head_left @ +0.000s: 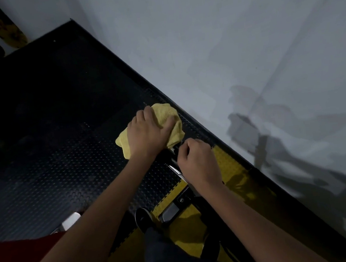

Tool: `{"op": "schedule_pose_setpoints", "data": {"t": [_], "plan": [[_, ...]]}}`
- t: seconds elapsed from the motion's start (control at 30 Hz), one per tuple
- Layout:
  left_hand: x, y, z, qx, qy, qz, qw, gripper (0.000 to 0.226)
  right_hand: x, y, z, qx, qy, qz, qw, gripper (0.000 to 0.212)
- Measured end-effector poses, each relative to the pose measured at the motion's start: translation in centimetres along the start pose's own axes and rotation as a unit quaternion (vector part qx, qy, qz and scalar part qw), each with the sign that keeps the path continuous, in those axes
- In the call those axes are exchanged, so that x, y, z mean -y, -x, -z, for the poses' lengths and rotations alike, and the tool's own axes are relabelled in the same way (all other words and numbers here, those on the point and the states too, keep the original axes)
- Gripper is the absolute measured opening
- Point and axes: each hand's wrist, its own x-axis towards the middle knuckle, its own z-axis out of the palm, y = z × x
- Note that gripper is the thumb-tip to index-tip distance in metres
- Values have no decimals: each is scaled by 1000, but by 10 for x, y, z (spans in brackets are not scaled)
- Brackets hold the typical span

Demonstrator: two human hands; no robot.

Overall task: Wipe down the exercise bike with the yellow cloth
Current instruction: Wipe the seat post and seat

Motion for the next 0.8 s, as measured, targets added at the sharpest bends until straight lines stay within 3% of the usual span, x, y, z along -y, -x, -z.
{"op": "schedule_pose_setpoints", "data": {"t": [0.17,0.3,0.37,0.53,0.6,0.7,0.8], "plan": [[-18,-36,6,105,-18,78,991,71,-1,-3,-3,-2,9,-1,1000,31],[-25,-62,12,190,35,150,970,59,0,-4,-1,-2,-2,2,1000,34],[-26,-60,12,178,34,142,973,60,0,-4,-1,-2,-6,-1,1000,34],[-7,-12,3,29,13,10,999,69,-1,0,-1,6,-6,-13,1000,33],[4,1,-1,4,30,-3,1000,72,-1,-1,0,4,-3,-9,1000,33],[6,-1,-2,11,23,18,1000,73,1,-2,-1,2,8,-5,1000,32],[-8,-27,5,79,-4,78,994,71,-1,-3,-3,-1,2,-7,1000,31]]}}
